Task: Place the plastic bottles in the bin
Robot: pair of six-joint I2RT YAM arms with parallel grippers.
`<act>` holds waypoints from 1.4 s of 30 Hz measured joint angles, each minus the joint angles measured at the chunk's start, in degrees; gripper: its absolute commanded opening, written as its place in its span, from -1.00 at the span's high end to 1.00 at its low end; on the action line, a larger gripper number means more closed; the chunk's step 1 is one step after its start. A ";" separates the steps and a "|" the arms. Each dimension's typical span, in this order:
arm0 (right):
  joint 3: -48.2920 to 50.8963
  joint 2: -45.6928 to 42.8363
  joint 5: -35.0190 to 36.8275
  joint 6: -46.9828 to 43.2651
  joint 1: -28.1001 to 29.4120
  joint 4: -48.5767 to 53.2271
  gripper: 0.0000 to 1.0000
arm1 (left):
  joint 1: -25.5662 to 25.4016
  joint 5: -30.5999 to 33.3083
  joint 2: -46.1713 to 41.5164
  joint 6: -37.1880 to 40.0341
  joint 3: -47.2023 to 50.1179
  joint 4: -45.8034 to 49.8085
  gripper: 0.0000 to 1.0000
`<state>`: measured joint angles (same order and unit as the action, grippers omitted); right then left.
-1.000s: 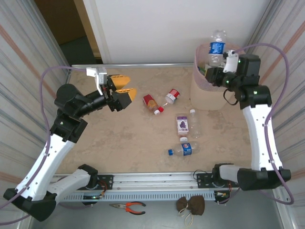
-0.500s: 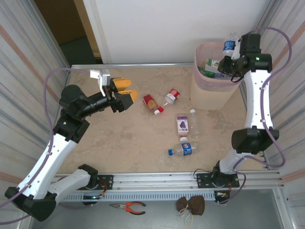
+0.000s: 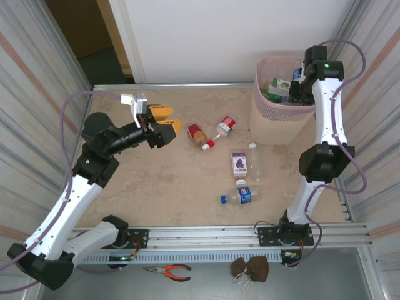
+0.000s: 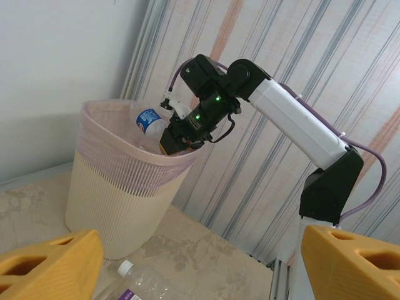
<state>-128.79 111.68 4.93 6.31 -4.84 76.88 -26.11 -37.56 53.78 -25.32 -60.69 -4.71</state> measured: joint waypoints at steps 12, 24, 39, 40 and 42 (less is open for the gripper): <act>-0.22 2.80 1.31 -0.98 -0.44 1.36 -0.05 | 0.00 0.20 0.07 -0.17 0.50 -0.07 -0.66; -0.92 0.42 1.31 -0.96 -0.35 1.42 -0.06 | 0.00 1.36 3.21 -0.42 0.50 0.35 -0.61; 0.92 -12.00 -1.95 -0.07 0.55 -0.46 -0.06 | -0.66 10.51 12.09 -1.77 -2.97 11.30 -0.43; 1.95 -13.49 -2.34 0.39 0.70 -1.05 -0.06 | -0.72 11.34 13.09 -1.90 -3.54 12.37 -0.43; 3.89 -16.26 -3.45 0.94 0.72 -2.29 -0.06 | -1.01 13.29 15.15 -1.99 -4.70 14.78 -0.42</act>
<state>-124.90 95.42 1.48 7.25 -4.12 74.59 -27.11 -24.27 68.93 -27.31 -65.39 10.07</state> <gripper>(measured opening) 0.530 0.717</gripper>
